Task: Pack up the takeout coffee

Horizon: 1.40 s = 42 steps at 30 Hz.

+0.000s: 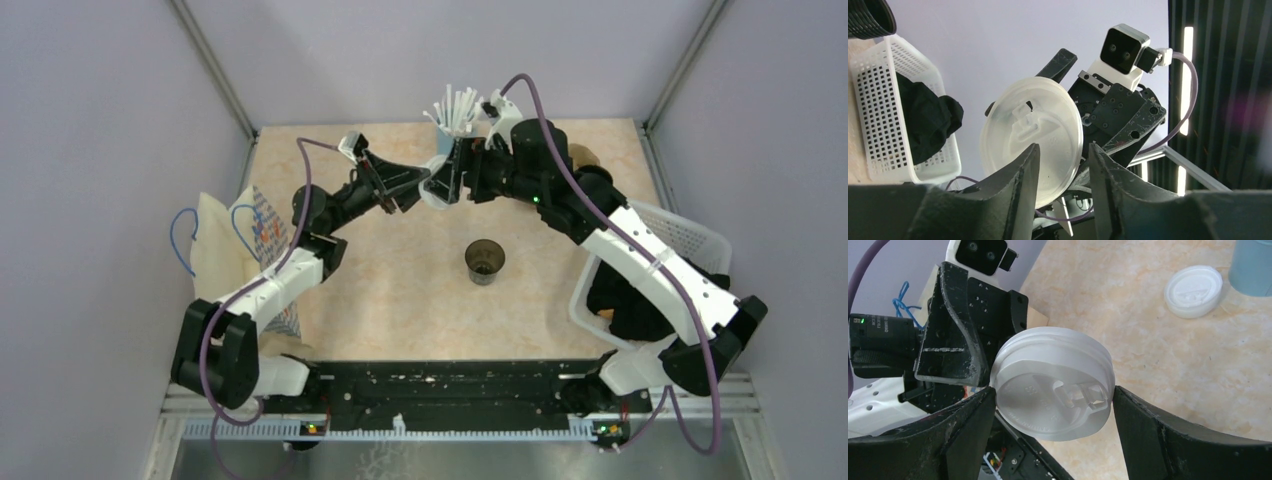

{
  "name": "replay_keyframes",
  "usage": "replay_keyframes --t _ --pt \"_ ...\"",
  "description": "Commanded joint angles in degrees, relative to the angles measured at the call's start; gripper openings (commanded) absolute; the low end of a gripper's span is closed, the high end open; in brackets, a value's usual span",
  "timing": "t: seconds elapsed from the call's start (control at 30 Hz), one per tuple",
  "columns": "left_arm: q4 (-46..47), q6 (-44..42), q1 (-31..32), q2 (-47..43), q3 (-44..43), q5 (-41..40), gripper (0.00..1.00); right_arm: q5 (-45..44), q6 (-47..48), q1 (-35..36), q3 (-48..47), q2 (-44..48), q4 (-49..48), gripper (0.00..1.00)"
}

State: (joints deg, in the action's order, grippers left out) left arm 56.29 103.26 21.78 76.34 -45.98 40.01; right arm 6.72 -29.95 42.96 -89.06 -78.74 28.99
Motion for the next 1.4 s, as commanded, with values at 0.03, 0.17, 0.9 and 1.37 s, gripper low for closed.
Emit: replay_keyframes --t 0.03,0.17,0.9,1.37 --pt "-8.1 -6.3 -0.2 -5.1 0.5 0.4 0.61 -1.8 -1.3 0.5 -1.0 1.9 -1.1 0.84" --pt "-19.8 -13.3 -1.4 -8.7 1.8 -0.3 0.71 -4.4 -0.6 0.4 -1.2 2.3 4.3 0.84" --pt "-60.2 -48.8 -5.5 -9.5 -11.1 0.8 0.82 -2.5 12.3 -8.1 5.2 -11.1 23.0 0.83" --pt "-59.1 -49.0 -5.6 -7.7 -11.9 1.9 0.81 -5.2 14.8 -7.4 7.0 -16.5 24.0 0.83"
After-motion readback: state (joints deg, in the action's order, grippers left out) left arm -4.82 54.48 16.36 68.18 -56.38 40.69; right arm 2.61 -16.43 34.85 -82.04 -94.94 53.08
